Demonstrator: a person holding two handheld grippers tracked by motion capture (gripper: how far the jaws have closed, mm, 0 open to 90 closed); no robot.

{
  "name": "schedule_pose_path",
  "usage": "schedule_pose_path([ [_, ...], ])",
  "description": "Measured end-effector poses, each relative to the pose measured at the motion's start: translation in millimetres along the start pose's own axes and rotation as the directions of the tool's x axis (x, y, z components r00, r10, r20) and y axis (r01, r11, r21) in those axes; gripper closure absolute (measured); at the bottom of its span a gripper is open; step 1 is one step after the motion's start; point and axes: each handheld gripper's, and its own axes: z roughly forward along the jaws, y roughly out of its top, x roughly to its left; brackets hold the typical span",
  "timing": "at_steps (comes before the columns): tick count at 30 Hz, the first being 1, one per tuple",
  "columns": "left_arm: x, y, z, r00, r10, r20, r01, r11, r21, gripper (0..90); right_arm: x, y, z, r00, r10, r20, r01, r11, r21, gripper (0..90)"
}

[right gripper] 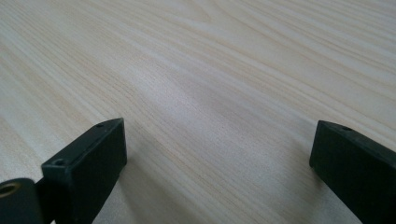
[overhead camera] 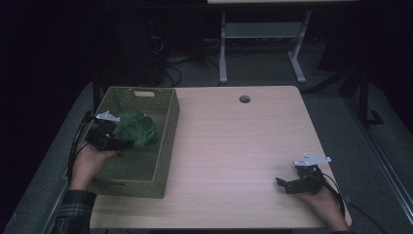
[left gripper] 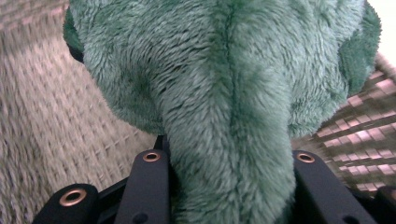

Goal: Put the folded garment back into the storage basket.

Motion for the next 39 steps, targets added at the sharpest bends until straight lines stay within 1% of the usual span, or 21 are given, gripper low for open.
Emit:
schedule_pose_path([
  [2,3.3,-4.2,8.3,1.0,-0.005,-0.003,0.005,0.9998,0.018,63.6,0.0,0.0,0.0,1.0,0.0,0.0,0.0,1.0,0.0,3.5],
  [3,5.2,-5.6,12.1,1.0,-0.001,-0.004,0.001,0.9996,0.029,63.5,0.0,0.1,-0.1,1.0,0.0,-0.001,0.0,1.0,0.001,3.5],
  [7,9.7,-9.6,26.9,0.9999,-0.009,0.004,0.009,0.9987,0.05,63.1,-0.1,0.0,-0.1,1.0,-0.001,0.0,0.001,1.0,0.001,3.5],
  [9,10.1,-10.3,33.3,0.9999,-0.007,0.011,0.007,0.9982,0.06,62.7,-0.1,0.1,-0.2,1.0,0.0,0.0,0.0,1.0,0.002,3.5],
  [14,8.4,-11.1,44.6,0.9999,0.009,0.01,-0.01,0.9959,0.09,60.9,-0.1,0.1,-0.2,1.0,0.0,0.0,0.0,1.0,0.002,3.5],
  [16,7.7,-12.2,47.5,0.9998,0.013,0.016,-0.015,0.9946,0.102,58.8,-0.1,0.1,-0.2,1.0,-0.001,0.0,0.001,1.0,0.002,3.5],
  [19,7.8,-13.6,50.4,0.9996,0.018,0.021,-0.021,0.9927,0.119,50.8,-0.1,0.0,-0.2,1.0,-0.001,0.0,0.001,1.0,0.002,3.5],
  [20,8.4,-14.1,50.9,0.9996,0.012,0.024,-0.014,0.9923,0.123,48.4,-0.1,0.0,-0.2,1.0,-0.001,0.0,0.001,1.0,0.002,3.5],
  [22,9.3,-14.8,50.9,0.9997,0.013,0.019,-0.015,0.9927,0.12,43.2,-0.1,0.0,-0.2,1.0,-0.002,0.0,0.002,1.0,0.002,3.5],
  [26,11.7,-15.7,49.7,0.9995,0.004,0.032,-0.008,0.9941,0.108,33.1,-0.1,0.0,-0.1,1.0,-0.002,0.0,0.002,1.0,0.002,3.5],
  [27,12.1,-15.7,49.0,0.9994,-0.001,0.033,-0.003,0.9941,0.108,28.9,-0.1,0.0,-0.2,1.0,-0.001,0.0,0.001,1.0,0.002,3.5],
  [28,12.6,-15.5,48.0,0.9995,0.001,0.033,-0.004,0.9942,0.108,25.5,-0.1,0.0,-0.2,1.0,-0.002,0.0,0.002,1.0,0.002,3.6],
  [31,13.3,-14.3,42.9,0.9998,-0.001,0.021,-0.001,0.9963,0.086,18.1,-0.1,0.0,-0.2,1.0,-0.002,0.0,0.002,1.0,0.002,3.6],
  [32,13.7,-13.4,39.5,0.9999,0.006,0.016,-0.007,0.9969,0.078,17.3,-0.1,0.1,-0.1,1.0,-0.001,0.0,0.001,1.0,0.002,3.5],
  [33,13.2,-12.9,37.7,0.9999,0.001,0.014,-0.002,0.9975,0.071,15.8,-0.1,0.1,-0.2,1.0,-0.001,0.0,0.001,1.0,0.002,3.5],
  [34,13.9,-11.6,34.2,0.9998,0.014,0.015,-0.015,0.9974,0.071,15.3,-0.1,0.1,-0.2,1.0,-0.001,0.0,0.001,1.0,0.002,3.5],
  [35,13.5,-10.7,31.8,0.9999,0.01,0.01,-0.01,0.9979,0.064,14.3,-0.1,0.0,-0.2,1.0,-0.001,0.0,0.001,1.0,0.002,3.5],
  [37,12.7,-8.3,26.3,0.9998,0.018,-0.005,-0.018,0.9981,0.058,13.9,-0.1,0.0,-0.2,1.0,-0.001,0.0,0.001,1.0,0.002,3.6],
  [39,10.8,-5.5,20.6,0.9997,0.022,-0.009,-0.021,0.9988,0.043,13.7,-0.1,0.0,-0.2,1.0,-0.001,0.0,0.001,1.0,0.002,3.6],
])
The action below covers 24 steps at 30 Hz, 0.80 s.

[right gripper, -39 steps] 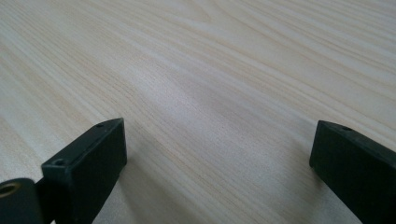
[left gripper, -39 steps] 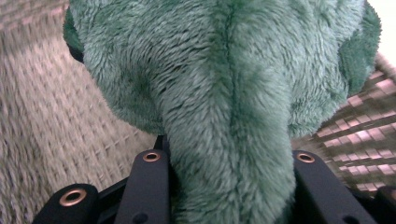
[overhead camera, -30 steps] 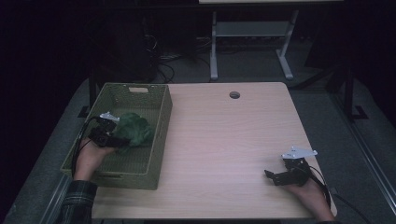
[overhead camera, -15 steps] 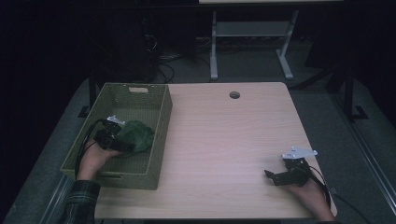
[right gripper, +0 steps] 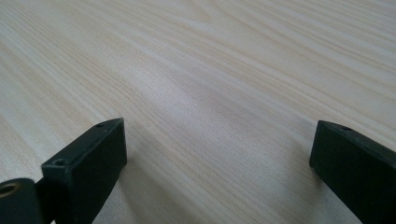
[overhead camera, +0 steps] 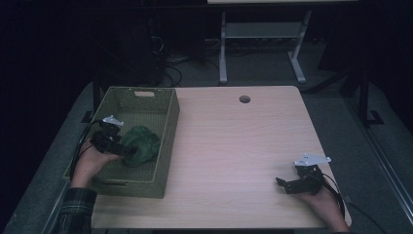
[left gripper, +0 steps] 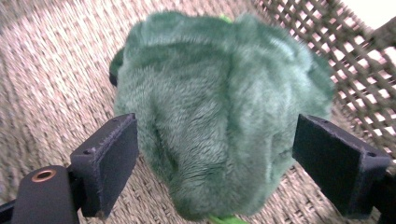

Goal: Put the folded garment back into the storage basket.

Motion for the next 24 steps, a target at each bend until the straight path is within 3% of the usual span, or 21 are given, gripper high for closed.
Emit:
schedule_pose_path([
  [11,-26.5,24.7,-24.9,0.9992,0.021,0.034,-0.017,0.9931,-0.116,14.1,0.0,0.0,0.0,1.0,0.0,0.0,0.0,1.0,0.0,3.6],
  [24,-68.8,56.3,-31.4,0.9947,0.073,0.073,-0.059,0.9813,-0.183,14.4,0.0,0.0,0.0,1.0,0.0,0.0,0.0,1.0,0.0,3.5],
])
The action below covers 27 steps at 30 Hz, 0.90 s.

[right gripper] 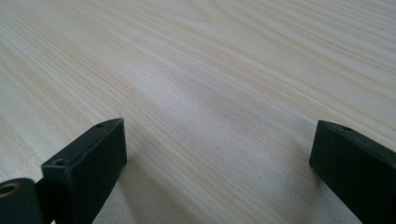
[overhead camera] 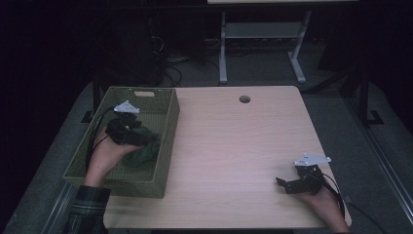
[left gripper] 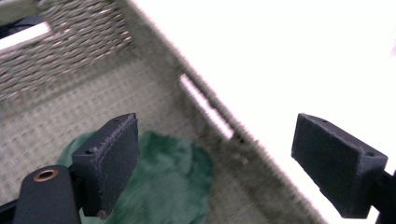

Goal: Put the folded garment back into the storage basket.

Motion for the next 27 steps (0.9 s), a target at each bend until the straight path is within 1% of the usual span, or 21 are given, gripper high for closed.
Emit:
schedule_pose_path([
  [5,-20.2,12.9,7.6,0.9995,0.023,0.02,-0.023,0.9994,-0.027,14.4,0.0,0.0,0.0,1.0,0.0,0.0,0.0,1.0,0.0,3.5],
  [8,-29.9,18.6,12.1,0.999,0.026,0.035,-0.025,0.9987,-0.046,14.4,0.0,0.0,0.0,1.0,0.0,0.0,0.0,1.0,0.0,3.6],
  [10,-40.4,23.7,17.8,0.9979,0.029,0.057,-0.026,0.9976,-0.065,14.5,0.0,0.0,0.0,1.0,0.0,0.0,0.0,1.0,0.0,3.6],
  [12,-47.1,26.5,22.2,0.9968,0.038,0.071,-0.033,0.997,-0.069,14.5,0.0,0.0,0.0,1.0,0.0,0.0,0.0,1.0,0.0,3.5],
  [13,-47.1,26.5,22.2,0.9968,0.038,0.071,-0.033,0.997,-0.069,14.5,0.0,0.0,0.0,1.0,0.0,0.0,0.0,1.0,0.0,3.5],
  [14,-60.5,31.3,31.6,0.9942,0.056,0.092,-0.049,0.9958,-0.078,14.5,0.0,0.0,0.0,1.0,0.001,0.0,-0.001,1.0,0.0,3.6],
  [18,-77.0,35.6,46.1,0.9919,0.061,0.111,-0.052,0.9947,-0.089,14.5,0.0,0.0,0.0,1.0,0.0,0.0,0.0,1.0,-0.001,3.5],
  [20,-85.4,37.5,54.7,0.9899,0.074,0.12,-0.064,0.9943,-0.085,14.5,0.0,0.0,0.0,1.0,0.0,0.0,0.0,1.0,-0.001,3.6],
  [21,-90.2,38.0,58.8,0.9896,0.073,0.124,-0.064,0.9946,-0.082,14.5,0.0,0.0,0.0,1.0,0.0,0.0,0.0,1.0,0.0,3.6],
  [24,-103.7,38.9,70.3,0.9881,0.091,0.124,-0.082,0.9934,-0.081,14.5,0.0,0.0,0.1,1.0,0.0,0.0,0.0,1.0,-0.001,3.6],
  [25,-110.0,38.1,75.8,0.9878,0.095,0.124,-0.085,0.993,-0.082,14.4,0.0,0.0,0.0,1.0,0.0,0.0,0.0,1.0,0.0,3.6],
  [27,-117.7,36.3,83.6,0.9865,0.104,0.127,-0.094,0.9923,-0.08,14.3,0.0,0.0,0.0,1.0,0.0,0.0,0.0,1.0,0.0,3.6],
])
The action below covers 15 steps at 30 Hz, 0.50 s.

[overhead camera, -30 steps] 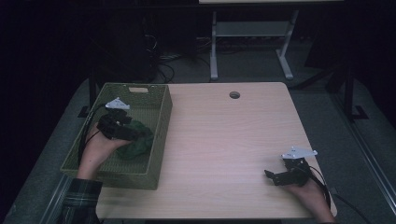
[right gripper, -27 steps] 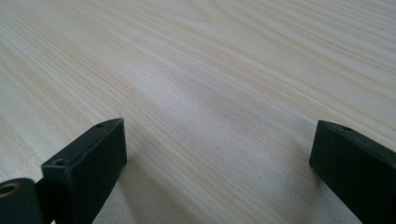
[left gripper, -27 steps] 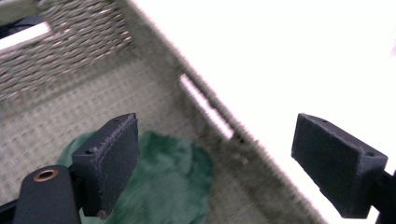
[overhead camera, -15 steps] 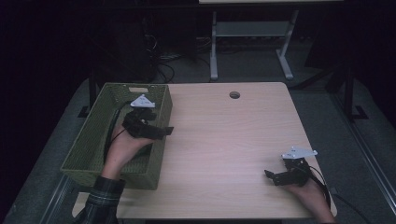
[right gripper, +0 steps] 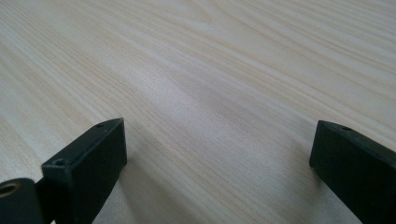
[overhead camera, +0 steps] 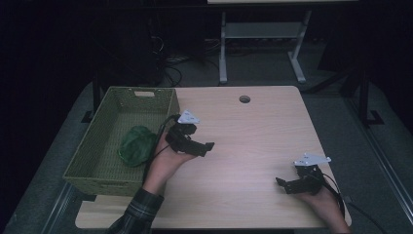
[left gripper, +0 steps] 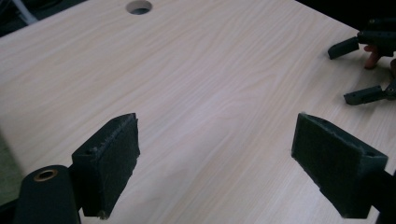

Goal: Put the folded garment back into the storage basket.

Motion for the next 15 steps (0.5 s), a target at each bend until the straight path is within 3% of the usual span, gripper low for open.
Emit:
schedule_pose_path([
  [7,-15.4,-19.1,36.2,0.9999,0.0,0.015,0.0,1.0,0.008,14.2,0.0,0.0,0.0,1.0,0.0,0.0,0.0,1.0,0.0,3.6],
  [15,-19.5,-44.8,65.0,0.9998,0.016,0.014,-0.017,0.9987,0.049,14.2,-0.3,0.0,0.1,1.0,-0.004,0.0,0.004,1.0,-0.002,3.5],
])
